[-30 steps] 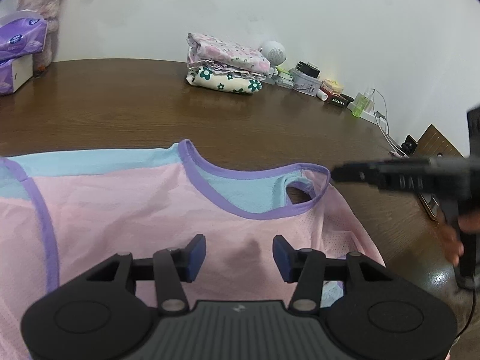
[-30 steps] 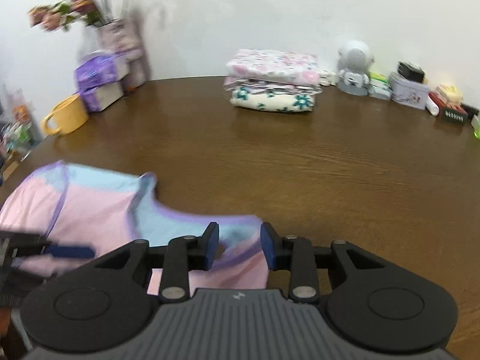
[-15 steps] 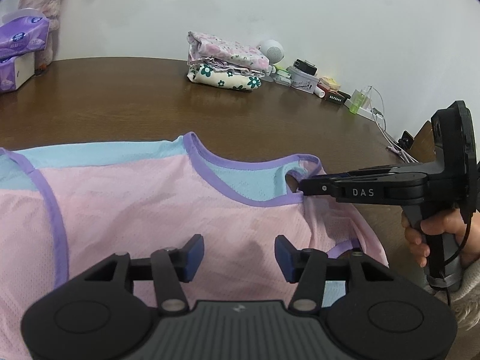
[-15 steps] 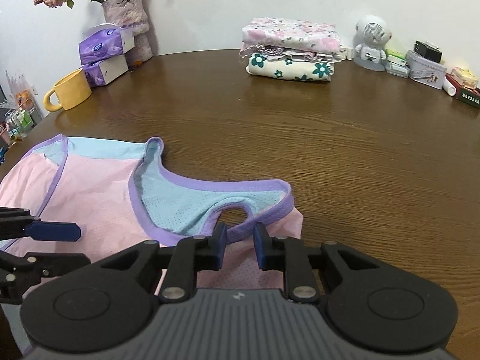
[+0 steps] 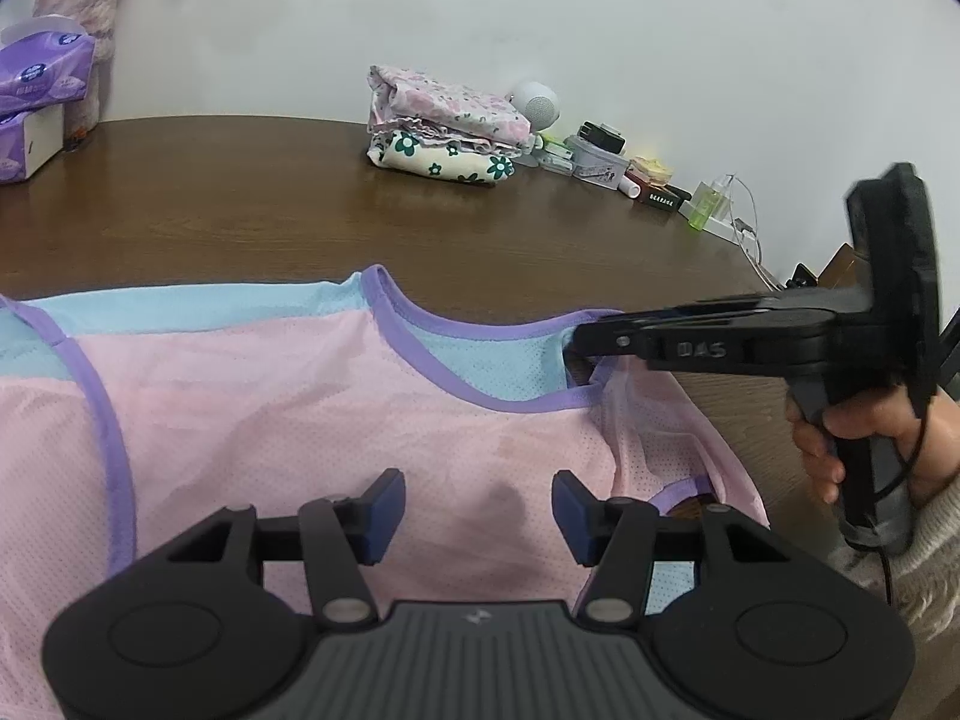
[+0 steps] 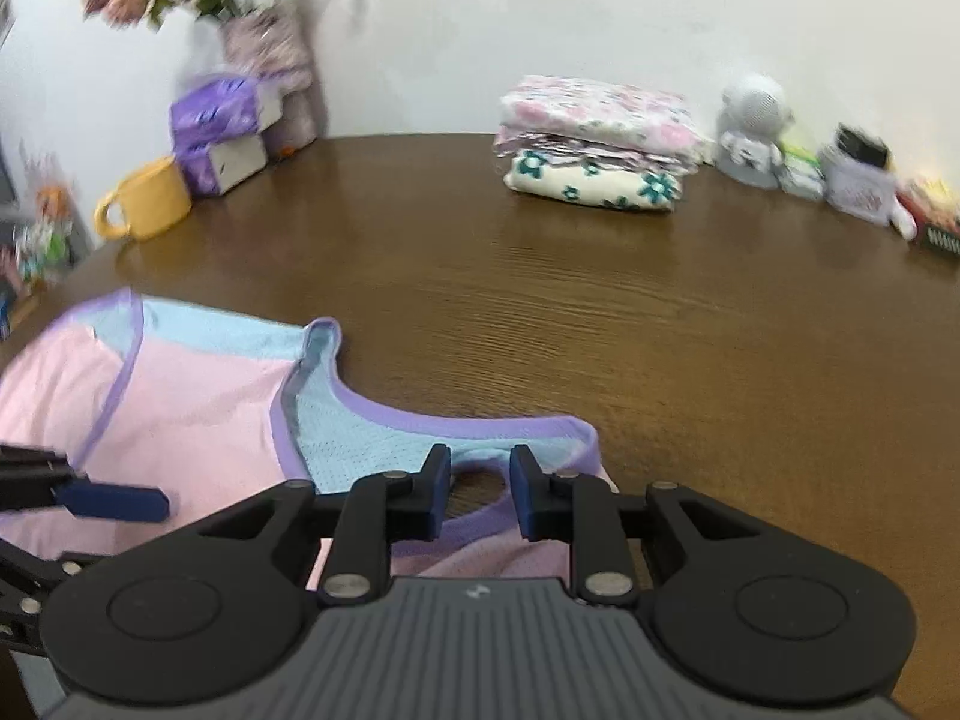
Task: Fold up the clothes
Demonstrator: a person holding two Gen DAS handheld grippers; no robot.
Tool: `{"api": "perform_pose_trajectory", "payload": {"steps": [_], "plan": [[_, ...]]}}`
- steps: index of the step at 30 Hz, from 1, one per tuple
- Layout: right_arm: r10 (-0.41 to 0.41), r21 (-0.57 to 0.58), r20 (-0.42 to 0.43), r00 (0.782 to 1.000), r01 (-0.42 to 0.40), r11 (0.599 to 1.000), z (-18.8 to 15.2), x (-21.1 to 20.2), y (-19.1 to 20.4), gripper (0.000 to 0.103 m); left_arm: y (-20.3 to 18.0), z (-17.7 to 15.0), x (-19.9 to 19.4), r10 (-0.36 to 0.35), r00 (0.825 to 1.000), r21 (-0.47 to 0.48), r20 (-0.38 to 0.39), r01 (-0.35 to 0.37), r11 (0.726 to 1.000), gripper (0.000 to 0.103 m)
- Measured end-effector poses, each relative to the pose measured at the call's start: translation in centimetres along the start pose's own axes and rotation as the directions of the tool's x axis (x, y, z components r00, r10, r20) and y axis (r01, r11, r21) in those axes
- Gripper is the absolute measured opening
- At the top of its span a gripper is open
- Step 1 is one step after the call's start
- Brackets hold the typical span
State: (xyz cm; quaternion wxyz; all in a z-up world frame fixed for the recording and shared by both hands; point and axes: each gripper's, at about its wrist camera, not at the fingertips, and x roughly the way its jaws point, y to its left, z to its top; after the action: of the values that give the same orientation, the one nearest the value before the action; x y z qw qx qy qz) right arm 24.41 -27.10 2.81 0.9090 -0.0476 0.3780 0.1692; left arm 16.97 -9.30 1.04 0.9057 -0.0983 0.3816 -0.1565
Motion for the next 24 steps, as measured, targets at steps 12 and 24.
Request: {"api": "perform_pose_trajectory", "payload": {"steps": [12,24], "plan": [[-0.056,-0.165,-0.146,0.988,0.032,0.986,0.8,1.9,1.3,0.014,0.0,-0.1,0.5,0.015,1.0,-0.004,-0.011,-0.015,1.0,0.054],[0.024,0.015,-0.015,1.0,-0.024,1.0,0.7,-2.6,-0.3,0.018,1.4,0.0,-1.4,0.031,0.999,-0.038,0.042,-0.03,0.999,0.059]]}}
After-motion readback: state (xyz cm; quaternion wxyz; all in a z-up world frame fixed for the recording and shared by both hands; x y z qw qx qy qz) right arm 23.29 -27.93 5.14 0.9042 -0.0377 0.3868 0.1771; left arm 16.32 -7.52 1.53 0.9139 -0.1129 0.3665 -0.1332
